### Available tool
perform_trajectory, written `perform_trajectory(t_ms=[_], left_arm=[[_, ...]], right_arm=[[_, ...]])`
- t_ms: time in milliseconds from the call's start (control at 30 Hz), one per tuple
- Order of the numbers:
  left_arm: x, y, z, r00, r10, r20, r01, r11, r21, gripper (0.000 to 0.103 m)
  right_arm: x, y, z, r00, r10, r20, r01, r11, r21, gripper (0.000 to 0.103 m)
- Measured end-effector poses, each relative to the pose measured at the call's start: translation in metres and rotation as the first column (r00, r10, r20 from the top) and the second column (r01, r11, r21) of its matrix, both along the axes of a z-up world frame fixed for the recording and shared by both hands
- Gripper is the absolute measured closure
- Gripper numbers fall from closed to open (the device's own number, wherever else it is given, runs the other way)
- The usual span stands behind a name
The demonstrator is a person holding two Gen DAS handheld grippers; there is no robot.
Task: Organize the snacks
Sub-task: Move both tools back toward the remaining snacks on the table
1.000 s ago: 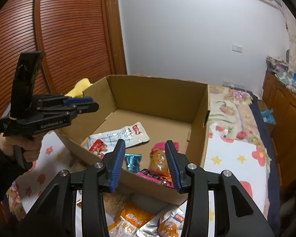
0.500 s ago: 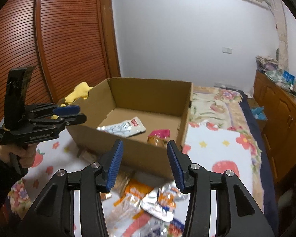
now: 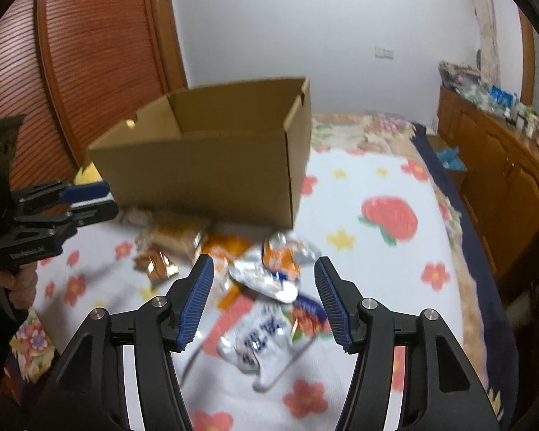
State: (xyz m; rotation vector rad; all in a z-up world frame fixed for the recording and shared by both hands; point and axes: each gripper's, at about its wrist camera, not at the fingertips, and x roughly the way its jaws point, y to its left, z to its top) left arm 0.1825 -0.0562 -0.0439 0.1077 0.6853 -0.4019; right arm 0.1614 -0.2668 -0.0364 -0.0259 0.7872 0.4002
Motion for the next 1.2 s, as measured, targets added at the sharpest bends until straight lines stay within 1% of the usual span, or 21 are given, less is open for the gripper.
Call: perform_trajectory(t_ms=[233, 400, 733, 933, 1033, 1133, 1200], left_arm=[[-0.008, -0.016, -0.017, 1.0, -0.011, -0.028, 0.012, 1.0, 0.012, 0.054], [-0.01, -0.024, -0.028, 0.998, -0.028, -0.051, 0.028, 1.0, 0.006, 0.054], [-0.012, -0.032, -0.035, 0.997, -0.041, -0.068, 0.041, 0.999, -0.006, 0.054], [-0.01, -0.041, -0.037, 0.995, -0.059, -0.08, 0.058, 0.998, -0.018, 0.053], [-0.009, -0.047, -0.038, 0.993, -0.074, -0.087, 0.071, 0.997, -0.03, 0.052], [-0.007, -0.052, -0.041, 0.992, -0.079, -0.1, 0.076, 0.997, -0.034, 0.047], [-0.006, -0.055, -0.043, 0.99, -0.087, -0.111, 0.083, 0.996, -0.039, 0.042]], right_arm=[[-0.009, -0.009, -0.028, 0.998, -0.02, -0.066, 0.019, 1.0, -0.021, 0.04], [-0.012, -0.012, -0.044, 0.994, -0.029, -0.106, 0.027, 1.0, -0.015, 0.039], [-0.003, -0.006, -0.059, 0.989, -0.032, -0.146, 0.029, 0.999, -0.022, 0.038], [0.001, -0.001, -0.062, 0.991, -0.025, -0.132, 0.017, 0.998, -0.061, 0.038], [0.001, 0.001, -0.063, 0.992, -0.016, -0.123, 0.006, 0.997, -0.082, 0.038], [-0.001, 0.001, -0.064, 0.993, -0.002, -0.115, -0.009, 0.995, -0.095, 0.038], [-0.002, 0.0, -0.064, 0.994, 0.007, -0.112, -0.018, 0.995, -0.1, 0.039]])
